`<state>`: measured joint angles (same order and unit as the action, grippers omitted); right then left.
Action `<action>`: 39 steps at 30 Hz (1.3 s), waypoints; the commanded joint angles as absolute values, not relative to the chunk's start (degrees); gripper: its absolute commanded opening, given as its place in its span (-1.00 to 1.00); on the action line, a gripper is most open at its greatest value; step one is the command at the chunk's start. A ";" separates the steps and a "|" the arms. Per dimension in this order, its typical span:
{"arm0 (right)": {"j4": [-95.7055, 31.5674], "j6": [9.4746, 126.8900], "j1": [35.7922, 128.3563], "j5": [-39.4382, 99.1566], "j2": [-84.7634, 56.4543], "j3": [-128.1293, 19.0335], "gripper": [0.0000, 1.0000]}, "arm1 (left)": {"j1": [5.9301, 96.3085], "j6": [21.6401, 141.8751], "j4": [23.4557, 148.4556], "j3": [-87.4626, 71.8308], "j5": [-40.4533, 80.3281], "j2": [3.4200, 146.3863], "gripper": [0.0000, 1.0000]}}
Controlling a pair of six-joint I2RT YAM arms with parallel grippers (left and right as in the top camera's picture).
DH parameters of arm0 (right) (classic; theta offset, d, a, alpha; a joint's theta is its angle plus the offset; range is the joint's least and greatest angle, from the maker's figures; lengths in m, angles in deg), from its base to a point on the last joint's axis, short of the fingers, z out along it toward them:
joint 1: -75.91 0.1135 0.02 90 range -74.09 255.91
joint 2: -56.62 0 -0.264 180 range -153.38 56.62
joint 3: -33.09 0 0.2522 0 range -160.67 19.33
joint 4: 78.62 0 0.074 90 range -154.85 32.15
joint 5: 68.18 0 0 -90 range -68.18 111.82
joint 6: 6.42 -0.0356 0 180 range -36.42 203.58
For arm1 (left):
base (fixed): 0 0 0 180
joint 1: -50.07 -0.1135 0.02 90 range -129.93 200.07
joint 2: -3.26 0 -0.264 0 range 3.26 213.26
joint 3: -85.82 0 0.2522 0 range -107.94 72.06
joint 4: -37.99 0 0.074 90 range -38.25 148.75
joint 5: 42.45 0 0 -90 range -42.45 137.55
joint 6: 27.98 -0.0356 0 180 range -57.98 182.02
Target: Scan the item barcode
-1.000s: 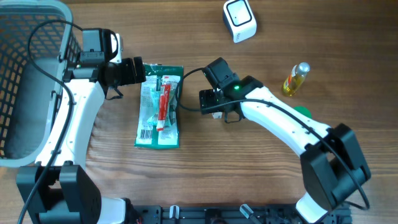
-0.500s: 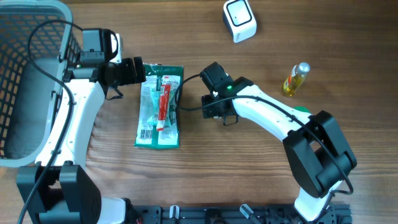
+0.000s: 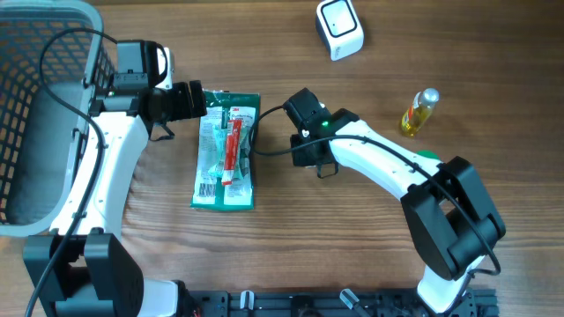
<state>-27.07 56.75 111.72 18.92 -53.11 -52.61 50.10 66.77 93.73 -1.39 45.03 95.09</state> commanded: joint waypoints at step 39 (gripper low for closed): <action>-31.82 56.58 111.42 15.01 -54.56 -53.31 0.63 | 49.91 65.83 93.55 -1.78 44.57 94.87 1.00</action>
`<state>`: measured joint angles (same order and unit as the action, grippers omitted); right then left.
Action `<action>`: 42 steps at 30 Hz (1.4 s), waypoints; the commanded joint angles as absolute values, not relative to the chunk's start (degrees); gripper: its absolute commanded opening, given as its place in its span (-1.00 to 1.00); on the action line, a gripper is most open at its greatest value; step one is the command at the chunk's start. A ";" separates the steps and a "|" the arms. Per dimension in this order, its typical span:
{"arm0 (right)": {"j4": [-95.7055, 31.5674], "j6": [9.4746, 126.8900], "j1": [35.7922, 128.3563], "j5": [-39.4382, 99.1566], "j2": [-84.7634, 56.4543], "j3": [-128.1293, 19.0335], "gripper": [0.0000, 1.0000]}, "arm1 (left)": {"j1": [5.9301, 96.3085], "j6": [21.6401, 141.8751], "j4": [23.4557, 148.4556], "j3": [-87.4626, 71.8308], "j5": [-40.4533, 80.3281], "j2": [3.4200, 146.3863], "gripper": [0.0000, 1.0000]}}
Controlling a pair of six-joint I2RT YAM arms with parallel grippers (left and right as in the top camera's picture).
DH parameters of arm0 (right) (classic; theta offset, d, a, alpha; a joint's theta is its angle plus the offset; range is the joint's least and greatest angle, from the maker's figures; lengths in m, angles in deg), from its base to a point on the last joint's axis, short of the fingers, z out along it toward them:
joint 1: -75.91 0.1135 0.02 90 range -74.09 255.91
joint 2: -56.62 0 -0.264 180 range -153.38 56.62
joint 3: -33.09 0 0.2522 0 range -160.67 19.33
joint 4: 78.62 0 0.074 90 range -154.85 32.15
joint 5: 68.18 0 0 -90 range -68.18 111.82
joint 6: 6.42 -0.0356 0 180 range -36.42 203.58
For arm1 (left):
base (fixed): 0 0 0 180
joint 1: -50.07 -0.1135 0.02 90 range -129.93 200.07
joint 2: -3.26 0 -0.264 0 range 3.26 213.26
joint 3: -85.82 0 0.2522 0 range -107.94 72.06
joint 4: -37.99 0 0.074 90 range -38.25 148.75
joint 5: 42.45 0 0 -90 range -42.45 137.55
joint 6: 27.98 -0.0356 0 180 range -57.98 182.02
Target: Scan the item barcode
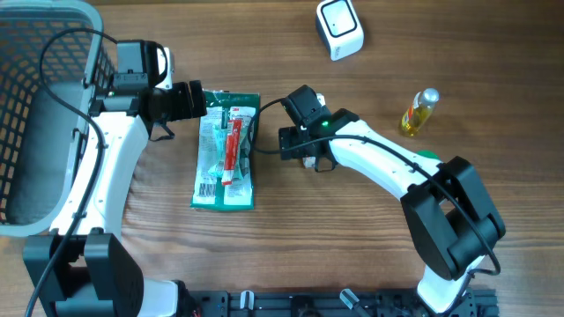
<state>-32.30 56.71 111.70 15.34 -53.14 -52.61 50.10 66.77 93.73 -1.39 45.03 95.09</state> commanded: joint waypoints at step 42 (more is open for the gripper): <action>-26.38 56.55 111.40 16.45 -54.56 -53.29 -0.53 | 49.91 65.83 93.57 -1.78 44.57 94.87 1.00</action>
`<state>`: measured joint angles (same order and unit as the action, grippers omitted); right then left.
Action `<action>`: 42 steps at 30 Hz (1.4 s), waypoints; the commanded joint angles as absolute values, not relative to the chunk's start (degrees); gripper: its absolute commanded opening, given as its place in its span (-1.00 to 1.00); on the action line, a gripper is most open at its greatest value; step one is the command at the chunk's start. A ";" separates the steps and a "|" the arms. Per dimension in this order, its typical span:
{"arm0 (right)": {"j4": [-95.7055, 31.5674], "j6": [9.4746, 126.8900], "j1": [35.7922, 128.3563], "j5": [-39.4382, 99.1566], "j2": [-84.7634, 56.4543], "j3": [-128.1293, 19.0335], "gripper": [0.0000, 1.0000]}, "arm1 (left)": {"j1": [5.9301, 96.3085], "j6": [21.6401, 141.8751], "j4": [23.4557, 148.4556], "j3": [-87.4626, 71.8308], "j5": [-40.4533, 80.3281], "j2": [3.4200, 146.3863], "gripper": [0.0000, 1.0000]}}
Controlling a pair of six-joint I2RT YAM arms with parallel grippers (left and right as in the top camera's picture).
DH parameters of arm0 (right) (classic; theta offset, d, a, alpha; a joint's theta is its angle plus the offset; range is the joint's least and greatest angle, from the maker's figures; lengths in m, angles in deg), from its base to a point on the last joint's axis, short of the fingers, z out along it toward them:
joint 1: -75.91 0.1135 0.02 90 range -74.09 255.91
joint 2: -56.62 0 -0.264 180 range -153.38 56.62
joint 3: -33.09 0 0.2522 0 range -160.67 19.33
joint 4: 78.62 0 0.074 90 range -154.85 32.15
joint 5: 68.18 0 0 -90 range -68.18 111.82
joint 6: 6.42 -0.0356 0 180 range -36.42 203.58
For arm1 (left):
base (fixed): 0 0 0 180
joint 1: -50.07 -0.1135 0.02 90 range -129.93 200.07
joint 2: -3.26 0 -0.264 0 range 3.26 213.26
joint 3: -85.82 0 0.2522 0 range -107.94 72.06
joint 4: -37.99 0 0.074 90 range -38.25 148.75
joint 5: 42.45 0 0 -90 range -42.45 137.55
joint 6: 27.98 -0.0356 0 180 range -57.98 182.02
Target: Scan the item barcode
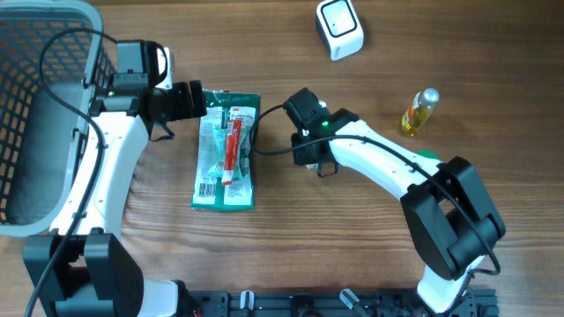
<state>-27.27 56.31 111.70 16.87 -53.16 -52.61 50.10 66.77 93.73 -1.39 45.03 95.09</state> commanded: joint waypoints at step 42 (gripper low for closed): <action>-6.35 62.74 102.24 36.14 -49.99 -80.22 0.10 | 49.91 65.83 93.55 -1.78 44.57 94.87 1.00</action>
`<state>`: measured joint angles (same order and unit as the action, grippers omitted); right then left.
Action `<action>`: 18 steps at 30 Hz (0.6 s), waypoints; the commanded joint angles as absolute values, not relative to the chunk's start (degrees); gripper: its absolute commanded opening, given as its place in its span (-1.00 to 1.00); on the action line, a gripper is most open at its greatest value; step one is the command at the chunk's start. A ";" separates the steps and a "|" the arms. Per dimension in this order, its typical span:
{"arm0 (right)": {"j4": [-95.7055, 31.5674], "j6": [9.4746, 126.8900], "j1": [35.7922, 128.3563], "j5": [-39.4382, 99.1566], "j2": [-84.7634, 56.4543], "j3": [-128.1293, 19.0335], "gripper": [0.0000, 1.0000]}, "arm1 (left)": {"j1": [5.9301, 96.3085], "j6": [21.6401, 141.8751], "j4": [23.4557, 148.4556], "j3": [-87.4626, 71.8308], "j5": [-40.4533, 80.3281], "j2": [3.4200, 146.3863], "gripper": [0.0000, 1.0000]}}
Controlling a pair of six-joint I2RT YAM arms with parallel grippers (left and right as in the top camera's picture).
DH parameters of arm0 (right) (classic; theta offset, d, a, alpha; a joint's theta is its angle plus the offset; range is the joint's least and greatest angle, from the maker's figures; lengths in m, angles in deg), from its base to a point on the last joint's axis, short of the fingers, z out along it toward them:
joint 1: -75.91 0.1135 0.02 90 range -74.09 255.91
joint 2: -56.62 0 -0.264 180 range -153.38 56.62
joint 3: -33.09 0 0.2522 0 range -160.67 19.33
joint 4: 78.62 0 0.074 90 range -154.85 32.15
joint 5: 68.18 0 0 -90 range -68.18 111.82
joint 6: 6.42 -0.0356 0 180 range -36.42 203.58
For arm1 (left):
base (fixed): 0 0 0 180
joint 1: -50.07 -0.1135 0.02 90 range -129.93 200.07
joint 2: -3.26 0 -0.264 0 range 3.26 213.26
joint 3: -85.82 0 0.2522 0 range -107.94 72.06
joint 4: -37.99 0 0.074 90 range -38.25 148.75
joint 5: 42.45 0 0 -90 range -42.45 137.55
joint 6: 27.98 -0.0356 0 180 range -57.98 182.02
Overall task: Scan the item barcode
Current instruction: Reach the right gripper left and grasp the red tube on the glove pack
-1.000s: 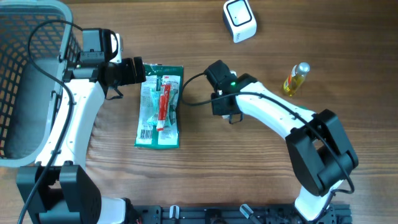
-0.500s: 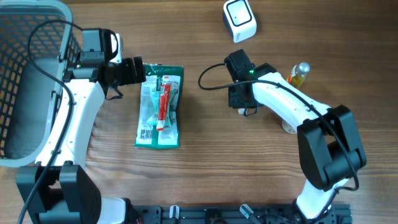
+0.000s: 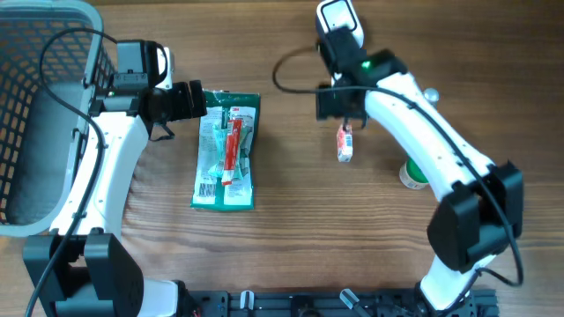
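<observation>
A small red and white tube sits just below my right gripper, which looks shut on its top end, a little under the white scanner at the table's far edge. A green flat package with a red tube and a barcode at its lower left lies mid-table. My left gripper rests at the package's upper left corner; its jaws are not clear from above.
A grey mesh basket fills the left side. A yellow bottle's cap peeks out behind the right arm. A green and white round thing lies beside that arm. Black cable loops near the scanner.
My right gripper has gone from beside the green package's right edge to the far side, just below the scanner. A small red and white tube now shows under it. The left arm is unmoved.
My right gripper stayed beside the package's right edge through all three earlier moments, turning slightly at the second. Now it is up by the scanner with a small tube at its fingers. The left gripper and green package kept their places.
</observation>
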<state>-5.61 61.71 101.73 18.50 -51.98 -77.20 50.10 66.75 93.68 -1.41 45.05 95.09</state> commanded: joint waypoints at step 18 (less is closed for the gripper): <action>-37.11 43.94 121.62 47.20 -50.43 -56.48 -0.24 | 49.91 65.83 93.55 -1.78 44.57 94.87 1.00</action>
